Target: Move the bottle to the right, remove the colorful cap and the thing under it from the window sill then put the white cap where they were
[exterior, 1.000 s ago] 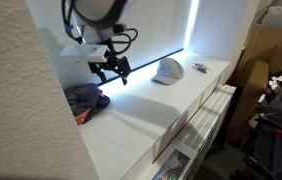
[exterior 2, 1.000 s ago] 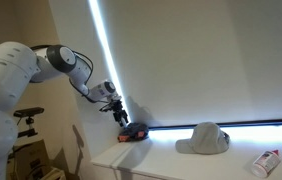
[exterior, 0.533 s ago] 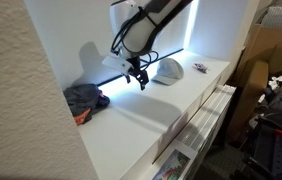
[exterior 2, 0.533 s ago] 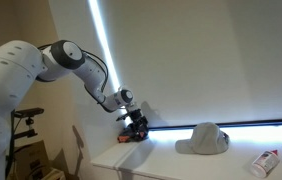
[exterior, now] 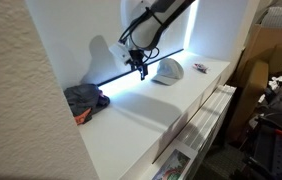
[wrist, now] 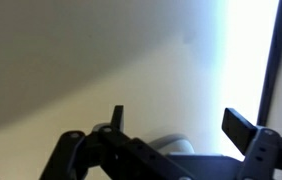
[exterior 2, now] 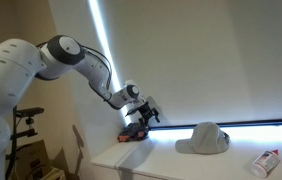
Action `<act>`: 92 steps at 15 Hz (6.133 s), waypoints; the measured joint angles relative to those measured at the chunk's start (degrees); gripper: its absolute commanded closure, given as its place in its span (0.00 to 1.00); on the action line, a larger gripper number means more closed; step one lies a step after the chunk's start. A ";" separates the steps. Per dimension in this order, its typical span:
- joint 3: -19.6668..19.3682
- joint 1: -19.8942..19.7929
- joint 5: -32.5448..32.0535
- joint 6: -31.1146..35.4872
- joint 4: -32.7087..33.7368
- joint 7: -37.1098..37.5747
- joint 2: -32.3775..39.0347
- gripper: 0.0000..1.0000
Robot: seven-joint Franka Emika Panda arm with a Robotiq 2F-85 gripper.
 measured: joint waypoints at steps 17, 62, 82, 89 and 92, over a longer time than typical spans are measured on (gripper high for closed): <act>-10.53 -11.77 8.69 16.96 -10.50 16.46 -6.04 0.00; 5.69 -10.43 10.03 -11.45 4.18 -18.58 -17.31 0.99; 13.15 -1.12 6.25 -38.30 27.58 -50.68 1.99 0.99; 13.05 3.14 6.28 -56.15 45.09 -48.61 20.47 0.99; 12.83 4.84 6.32 -52.81 49.19 -43.09 24.44 0.90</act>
